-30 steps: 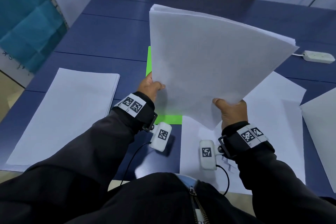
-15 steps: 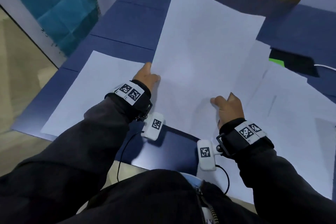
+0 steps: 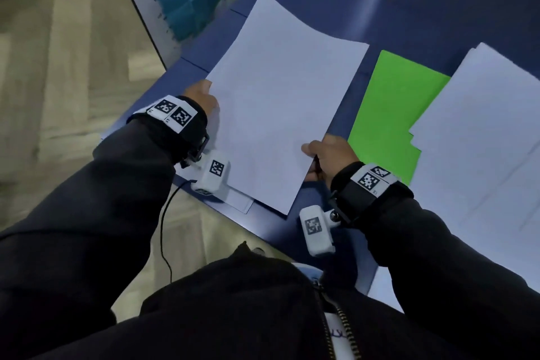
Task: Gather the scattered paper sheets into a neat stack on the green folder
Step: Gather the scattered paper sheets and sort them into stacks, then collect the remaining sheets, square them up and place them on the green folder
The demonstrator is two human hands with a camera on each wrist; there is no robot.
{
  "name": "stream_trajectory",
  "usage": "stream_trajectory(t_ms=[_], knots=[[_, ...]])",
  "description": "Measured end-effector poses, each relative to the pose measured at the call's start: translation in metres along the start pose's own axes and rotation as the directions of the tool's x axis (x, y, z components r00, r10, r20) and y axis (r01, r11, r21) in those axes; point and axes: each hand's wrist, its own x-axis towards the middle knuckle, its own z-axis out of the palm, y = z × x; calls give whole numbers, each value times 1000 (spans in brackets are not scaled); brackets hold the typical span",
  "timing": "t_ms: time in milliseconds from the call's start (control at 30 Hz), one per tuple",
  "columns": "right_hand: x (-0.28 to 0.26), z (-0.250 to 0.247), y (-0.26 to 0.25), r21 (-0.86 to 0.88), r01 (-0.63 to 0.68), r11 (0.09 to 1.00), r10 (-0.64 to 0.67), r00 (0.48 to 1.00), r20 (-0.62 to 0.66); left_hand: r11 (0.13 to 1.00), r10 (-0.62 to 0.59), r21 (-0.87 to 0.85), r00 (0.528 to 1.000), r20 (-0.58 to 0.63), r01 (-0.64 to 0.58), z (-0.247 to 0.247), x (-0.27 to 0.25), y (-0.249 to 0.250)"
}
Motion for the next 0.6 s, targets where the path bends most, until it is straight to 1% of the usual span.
stream_trajectory(t_ms=[33, 133, 233, 333, 433, 600], knots=[[1, 7, -2, 6, -13, 1000, 13, 1000, 16, 1000, -6, 13, 1000, -6, 6, -4, 6, -7], [11, 24, -4, 30, -61, 998, 59, 996, 61, 992, -19, 122, 1000, -5, 20, -13, 14, -21], [15, 40, -6, 2, -78, 997, 77, 992, 100, 982, -10, 191, 1000, 14, 7, -23, 17, -29], [19, 52, -5, -24, -117, 993, 119, 985, 124, 979, -18, 206, 999, 32, 11, -27, 24, -36], [22, 58, -1, -20, -149, 989, 150, 978, 145, 961, -37, 275, 999, 3, 35, -27, 22, -38], [23, 59, 6, -103, -164, 981, 177, 974, 140, 925, -7, 377, 993, 115, -37, -30, 26, -44]])
